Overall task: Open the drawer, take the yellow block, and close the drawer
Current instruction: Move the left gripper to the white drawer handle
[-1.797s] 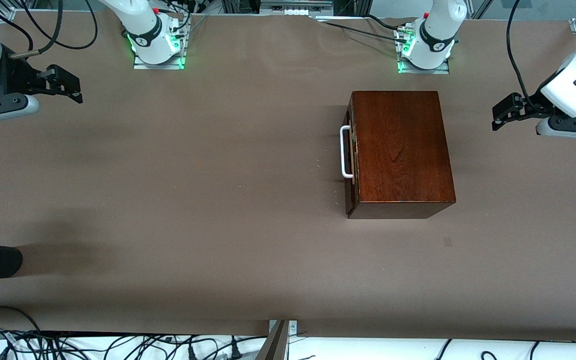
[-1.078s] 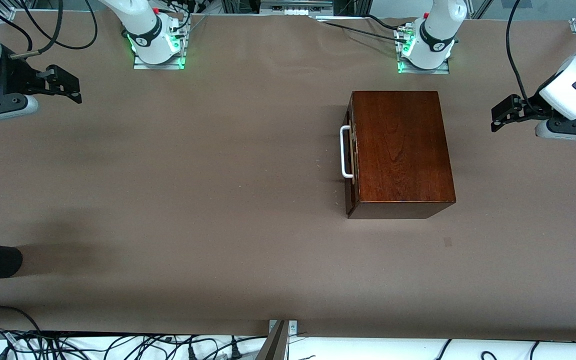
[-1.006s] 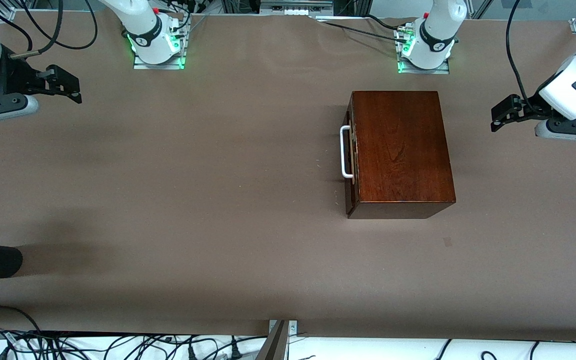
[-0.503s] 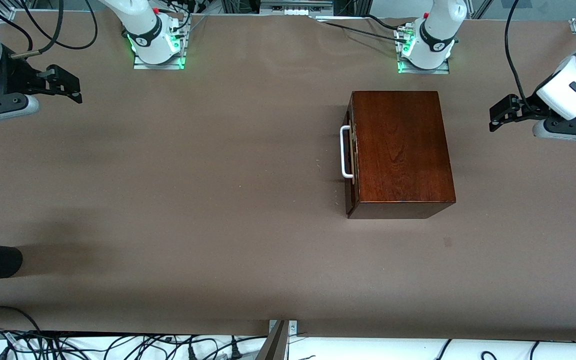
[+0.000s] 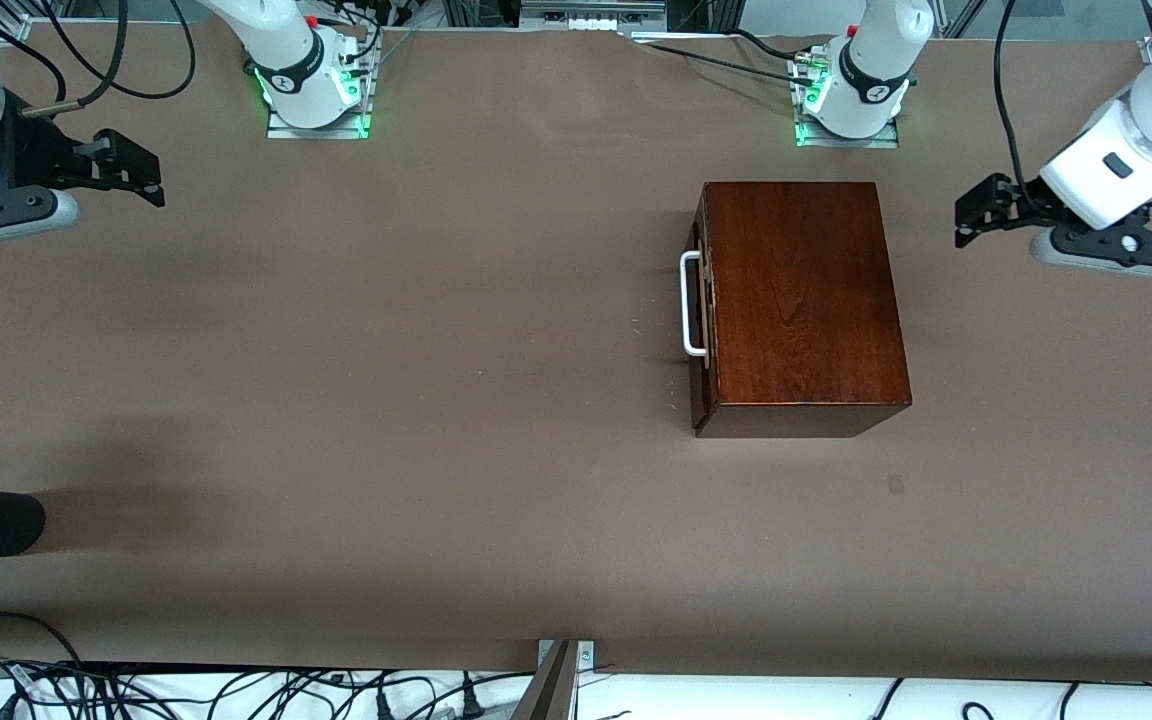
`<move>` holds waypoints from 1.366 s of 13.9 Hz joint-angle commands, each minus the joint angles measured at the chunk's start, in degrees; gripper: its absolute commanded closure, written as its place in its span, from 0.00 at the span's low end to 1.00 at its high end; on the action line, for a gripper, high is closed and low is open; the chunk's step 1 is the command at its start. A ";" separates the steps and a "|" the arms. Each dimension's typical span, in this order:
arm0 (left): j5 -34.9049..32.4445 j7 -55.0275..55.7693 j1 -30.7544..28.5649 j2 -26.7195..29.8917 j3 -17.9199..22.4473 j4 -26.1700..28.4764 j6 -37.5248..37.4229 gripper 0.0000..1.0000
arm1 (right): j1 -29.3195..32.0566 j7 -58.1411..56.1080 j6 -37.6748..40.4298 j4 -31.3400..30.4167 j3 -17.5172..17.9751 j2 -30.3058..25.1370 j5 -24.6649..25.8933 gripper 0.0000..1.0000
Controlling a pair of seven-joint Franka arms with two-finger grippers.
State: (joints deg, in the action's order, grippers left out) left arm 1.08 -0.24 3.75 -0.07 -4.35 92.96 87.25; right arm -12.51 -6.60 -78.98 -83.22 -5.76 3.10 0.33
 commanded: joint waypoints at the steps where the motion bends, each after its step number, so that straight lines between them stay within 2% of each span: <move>1: 2.69 9.42 0.82 -3.44 -4.86 -2.95 -1.56 0.00 | -0.14 0.45 0.58 0.51 0.13 -0.37 0.20 0.00; 6: 1.91 20.79 1.69 -11.34 -16.55 -3.13 3.09 0.00 | -0.23 0.45 0.32 1.21 0.92 -0.37 0.11 0.00; 7: 1.73 22.55 3.00 -13.36 -17.88 -3.13 4.58 0.00 | -0.23 0.45 0.32 2.00 1.01 -0.37 0.11 0.00; 9: 1.21 22.91 7.56 -17.05 -17.80 -3.22 6.78 0.00 | -0.23 0.53 0.32 2.36 1.10 -0.37 -0.24 0.00; 12: -0.91 23.09 10.03 -20.75 -17.89 -4.00 14.51 0.00 | -0.23 0.53 0.23 2.36 2.85 -0.37 -1.03 0.00; 14: -1.87 25.45 12.67 -22.42 -17.80 -4.19 17.07 0.00 | -0.23 0.53 0.23 2.45 3.21 -0.37 -1.03 0.00; 17: -10.11 30.46 16.97 -25.14 -17.80 -3.48 17.60 0.00 | -0.23 0.53 0.23 2.45 3.21 -0.37 -1.12 0.00; 19: -12.85 32.92 17.87 -26.38 -17.80 -3.39 18.39 0.00 | -0.23 0.53 0.23 2.45 3.21 -0.37 -1.12 0.00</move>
State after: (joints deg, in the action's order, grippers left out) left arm -8.59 30.18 20.48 -24.27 -22.25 91.41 105.12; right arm -12.91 -6.50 -79.09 -81.28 -2.68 3.09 -0.14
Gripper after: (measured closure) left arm 0.000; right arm 0.000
